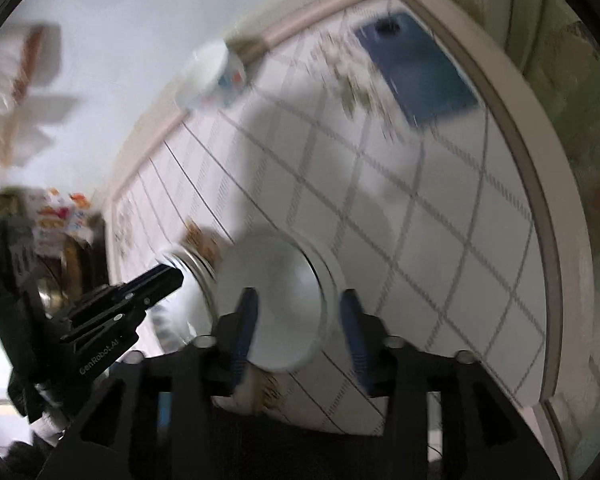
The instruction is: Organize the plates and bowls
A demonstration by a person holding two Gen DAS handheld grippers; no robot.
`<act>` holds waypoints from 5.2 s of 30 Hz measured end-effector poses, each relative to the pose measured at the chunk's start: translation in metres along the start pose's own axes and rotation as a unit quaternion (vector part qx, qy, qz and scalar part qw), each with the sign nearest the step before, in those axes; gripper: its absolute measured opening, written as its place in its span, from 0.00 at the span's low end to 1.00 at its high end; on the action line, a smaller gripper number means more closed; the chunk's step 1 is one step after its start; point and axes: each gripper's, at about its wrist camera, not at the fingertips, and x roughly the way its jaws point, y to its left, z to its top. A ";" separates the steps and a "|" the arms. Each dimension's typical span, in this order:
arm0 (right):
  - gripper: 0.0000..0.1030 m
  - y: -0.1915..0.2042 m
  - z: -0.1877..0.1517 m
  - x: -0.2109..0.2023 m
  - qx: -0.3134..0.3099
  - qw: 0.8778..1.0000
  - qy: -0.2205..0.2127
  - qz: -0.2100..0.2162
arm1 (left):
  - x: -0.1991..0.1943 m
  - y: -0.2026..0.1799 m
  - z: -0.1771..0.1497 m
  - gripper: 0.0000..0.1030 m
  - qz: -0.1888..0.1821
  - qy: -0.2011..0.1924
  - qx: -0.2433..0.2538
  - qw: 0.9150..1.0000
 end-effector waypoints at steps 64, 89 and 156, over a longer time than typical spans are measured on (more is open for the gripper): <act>0.13 0.062 0.028 -0.037 -0.049 0.996 -0.072 0.001 | -0.030 -0.023 0.003 0.07 -0.016 -0.035 0.027 0.999; 0.13 -0.004 -0.047 0.005 -0.007 1.000 -0.004 -0.018 | 0.031 -0.045 -0.060 0.07 0.015 0.043 0.067 0.997; 0.95 -0.034 -0.055 0.014 0.018 1.000 -0.009 -0.023 | 0.049 -0.023 -0.036 0.87 -0.040 0.081 0.038 0.995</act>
